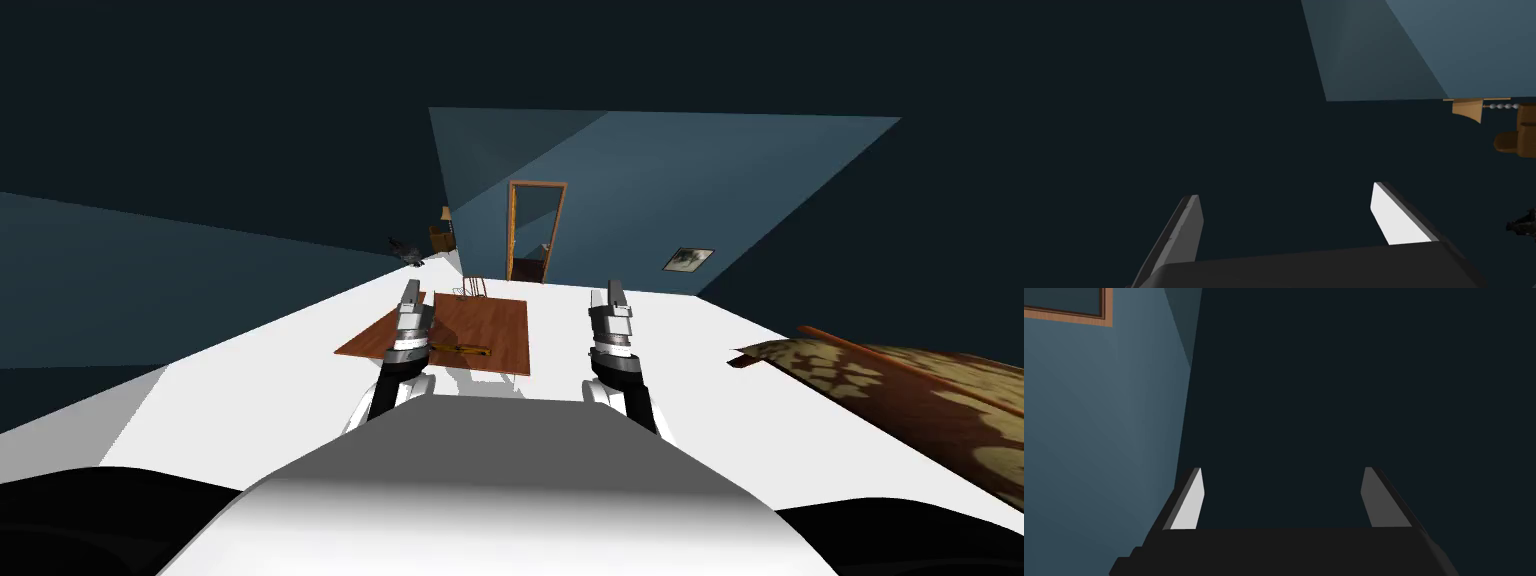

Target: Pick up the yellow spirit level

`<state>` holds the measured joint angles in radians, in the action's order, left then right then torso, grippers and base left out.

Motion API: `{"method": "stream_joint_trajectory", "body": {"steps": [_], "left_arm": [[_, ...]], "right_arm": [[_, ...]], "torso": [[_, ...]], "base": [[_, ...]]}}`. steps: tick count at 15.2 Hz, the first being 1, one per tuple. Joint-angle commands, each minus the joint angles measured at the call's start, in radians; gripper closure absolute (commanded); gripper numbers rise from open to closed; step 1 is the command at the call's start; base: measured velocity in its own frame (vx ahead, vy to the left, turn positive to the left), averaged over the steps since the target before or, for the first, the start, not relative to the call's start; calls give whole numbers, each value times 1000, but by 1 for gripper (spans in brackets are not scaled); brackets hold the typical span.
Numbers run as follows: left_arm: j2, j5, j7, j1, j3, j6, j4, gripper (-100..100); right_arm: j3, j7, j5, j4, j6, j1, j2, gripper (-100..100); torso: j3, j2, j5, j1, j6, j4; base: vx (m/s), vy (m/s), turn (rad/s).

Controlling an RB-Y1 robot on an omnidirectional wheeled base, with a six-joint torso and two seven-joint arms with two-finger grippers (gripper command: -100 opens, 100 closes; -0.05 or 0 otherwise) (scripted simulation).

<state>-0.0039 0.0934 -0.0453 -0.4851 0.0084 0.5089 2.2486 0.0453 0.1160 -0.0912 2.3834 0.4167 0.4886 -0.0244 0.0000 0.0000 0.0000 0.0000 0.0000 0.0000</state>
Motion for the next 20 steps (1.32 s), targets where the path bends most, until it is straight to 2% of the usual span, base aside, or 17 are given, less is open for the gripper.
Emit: {"method": "stream_joint_trajectory", "body": {"steps": [1, 3, 4, 6, 8, 9, 10, 11, 12, 13, 14, 15, 16, 17, 18, 19, 20], "left_arm": [[29, -10, 10, 1, 8, -25, -20, -100], [58, -25, 24, 3, 21, -62, -51, -100], [58, -25, 24, 3, 21, -62, -51, -100], [88, -47, 43, 5, 38, -109, -93, -100], [88, -47, 43, 5, 38, -114, -93, -100], [102, -59, 55, 7, 48, -144, -118, -100], [102, -59, 55, 7, 48, -144, -118, -100], [115, -73, 68, 9, 60, -177, -145, -100], [115, -73, 68, 9, 60, -178, -145, -100], [128, -88, 81, 10, 72, -215, -175, -100], [140, -104, 96, 12, 85, -237, -199, -100], [140, -104, 96, 12, 85, -254, -207, -100], [152, -121, 112, 14, 99, -277, -241, -100], [152, -121, 112, 14, 99, -295, -241, -100], [163, -139, 128, 17, 113, -320, -275, -100], [163, -139, 128, 17, 113, -338, -276, -100], [173, -158, 145, 19, 129, -363, -306, -100]], "right_arm": [[0, 0, 0, 0, 0, 0, 0, 0], [0, 0, 0, 0, 0, 0, 0, 0], [0, 0, 0, 0, 0, 0, 0, 0], [0, 0, 0, 0, 0, 0, 0, 0], [0, 0, 0, 0, 0, 0, 0, 0], [0, 0, 0, 0, 0, 0, 0, 0], [0, 0, 0, 0, 0, 0, 0, 0], [0, 0, 0, 0, 0, 0, 0, 0], [0, 0, 0, 0, 0, 0, 0, 0], [0, 0, 0, 0, 0, 0, 0, 0], [0, 0, 0, 0, 0, 0, 0, 0], [0, 0, 0, 0, 0, 0, 0, 0], [0, 0, 0, 0, 0, 0, 0, 0], [0, 0, 0, 0, 0, 0, 0, 0], [0, 0, 0, 0, 0, 0, 0, 0], [0, 0, 0, 0, 0, 0, 0, 0], [0, 0, 0, 0, 0, 0, 0, 0]], "torso": [[0, 0, 0, 0, 0, 0], [0, 1, 0, 2, 1, 0], [0, 1, 1, 4, 1, 0], [1, 1, 1, 5, 0, 0], [1, 2, 1, 6, 1, 0], [1, 1, 1, 5, 0, 0], [1, 1, 1, 4, 0, 0], [0, 1, 1, 4, 0, 0], [0, 1, 1, 4, 1, 0], [1, 1, 1, 4, 1, 0], [1, 1, 1, 5, 1, 0], [1, 1, 1, 6, 1, 0], [1, 2, 2, 7, 1, 0], [1, 2, 2, 8, 1, 0], [1, 2, 2, 8, 1, 0], [1, 1, 2, 7, 1, 0], [1, 1, 2, 7, 0, 0]], "base": [[-5, 15, -143], [-12, 53, -305], [-15, 68, -238], [-26, 67, -263], [-19, 59, -179], [-13, 38, -128], [-14, 40, -163], [-21, 50, -279], [-24, 53, -284], [-23, 59, -347], [-32, 87, -459], [-40, 95, -371], [-33, 96, -393], [-28, 86, -330], [-27, 76, -411], [-29, 71, -286], [-39, 69, -358]]}}
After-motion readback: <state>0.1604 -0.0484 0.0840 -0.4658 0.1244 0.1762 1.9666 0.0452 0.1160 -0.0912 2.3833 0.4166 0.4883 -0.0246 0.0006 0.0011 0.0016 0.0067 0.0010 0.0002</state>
